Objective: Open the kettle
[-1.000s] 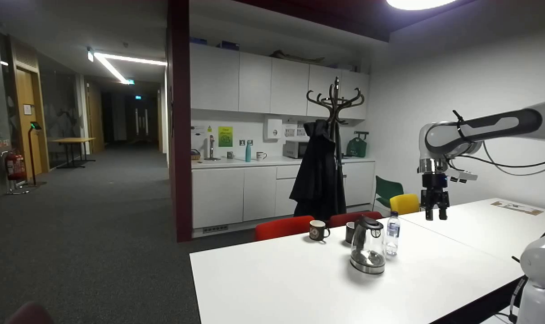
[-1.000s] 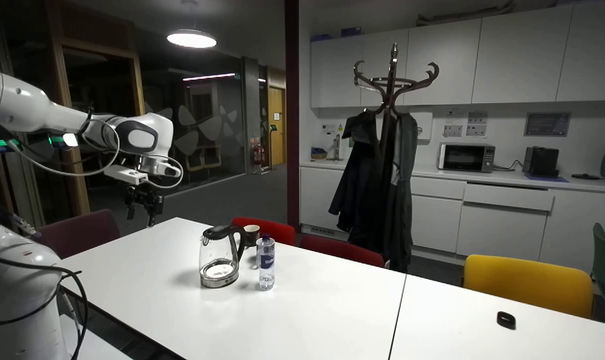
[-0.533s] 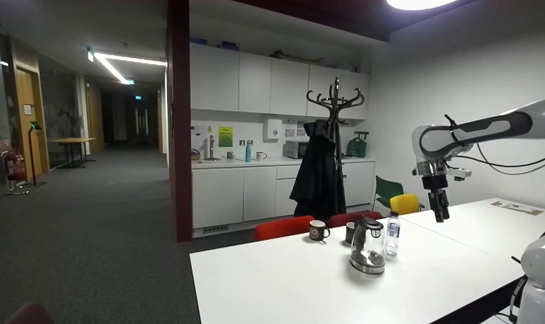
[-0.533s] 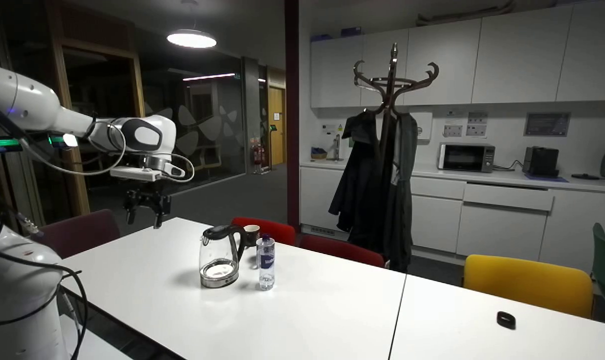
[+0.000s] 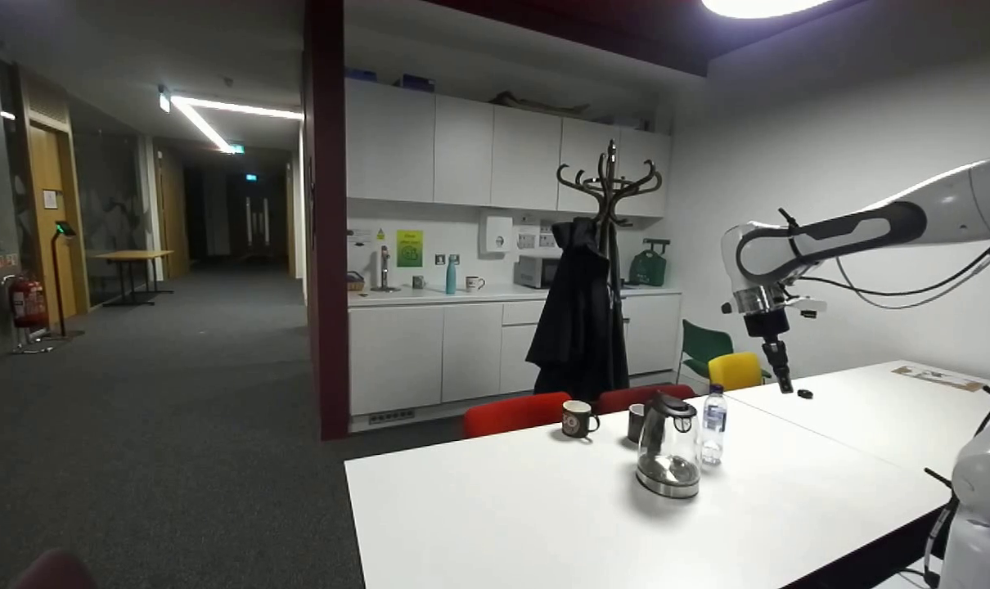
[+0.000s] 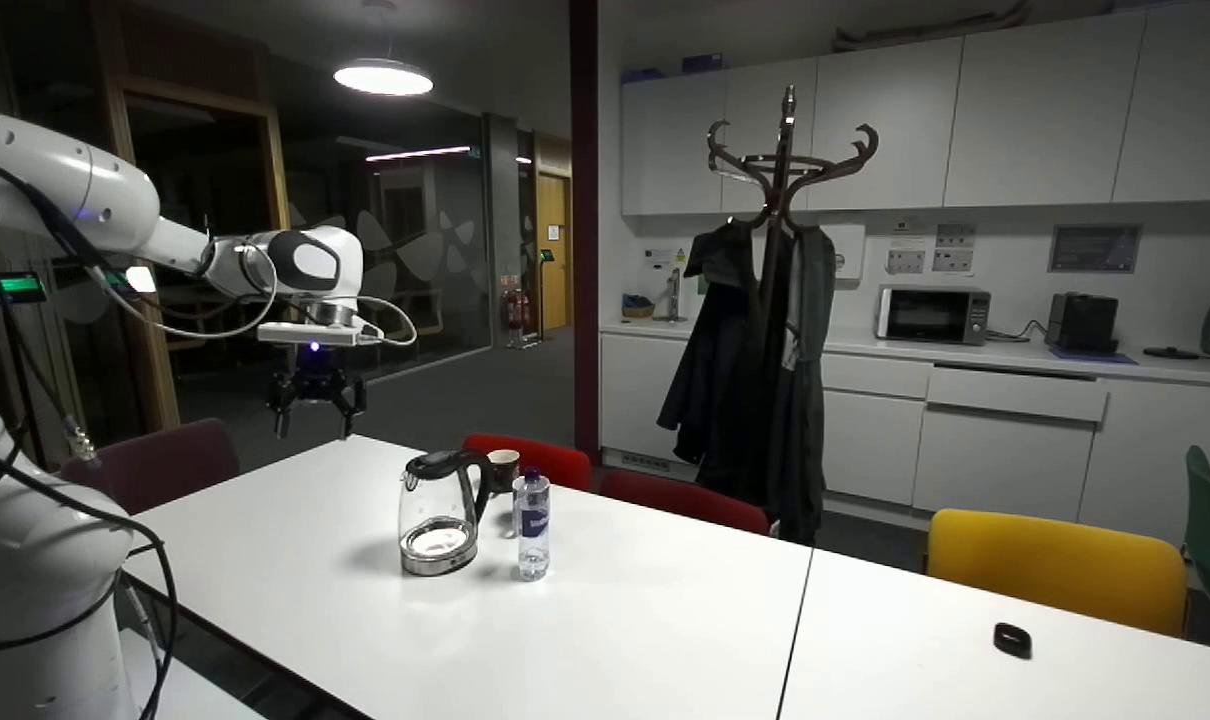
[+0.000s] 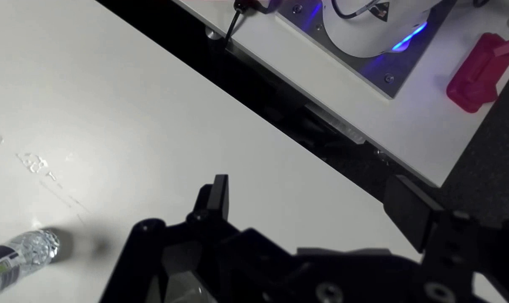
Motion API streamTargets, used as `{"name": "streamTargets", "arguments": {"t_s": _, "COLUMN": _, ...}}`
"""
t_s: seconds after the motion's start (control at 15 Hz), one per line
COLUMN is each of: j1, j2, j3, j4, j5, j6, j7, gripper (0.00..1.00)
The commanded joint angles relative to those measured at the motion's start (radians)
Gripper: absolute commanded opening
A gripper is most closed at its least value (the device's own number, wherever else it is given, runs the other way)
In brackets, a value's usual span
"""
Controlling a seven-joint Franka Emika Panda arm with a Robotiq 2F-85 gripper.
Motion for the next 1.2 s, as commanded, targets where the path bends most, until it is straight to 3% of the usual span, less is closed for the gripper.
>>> {"name": "streamTargets", "arguments": {"t_s": 0.0, "j1": 0.027, "j2": 0.048, "j3": 0.003, "j4": 0.063, "j5": -0.011, "j6": -0.016, "j7": -0.108, "gripper": 1.0}}
{"name": "streamTargets", "arguments": {"t_s": 0.4, "j1": 0.017, "j2": 0.035, "j3": 0.009, "j4": 0.031, "j5": 0.003, "j6": 0.0, "j7": -0.07, "gripper": 1.0}}
{"name": "streamTargets", "arguments": {"t_s": 0.87, "j1": 0.041, "j2": 0.01, "j3": -0.029, "j4": 0.022, "j5": 0.119, "j6": 0.17, "j7": -0.33, "gripper": 1.0}}
{"name": "streamTargets", "arguments": {"t_s": 1.13, "j1": 0.037, "j2": 0.05, "j3": -0.025, "j4": 0.057, "j5": 0.118, "j6": 0.12, "j7": -0.507, "gripper": 1.0}}
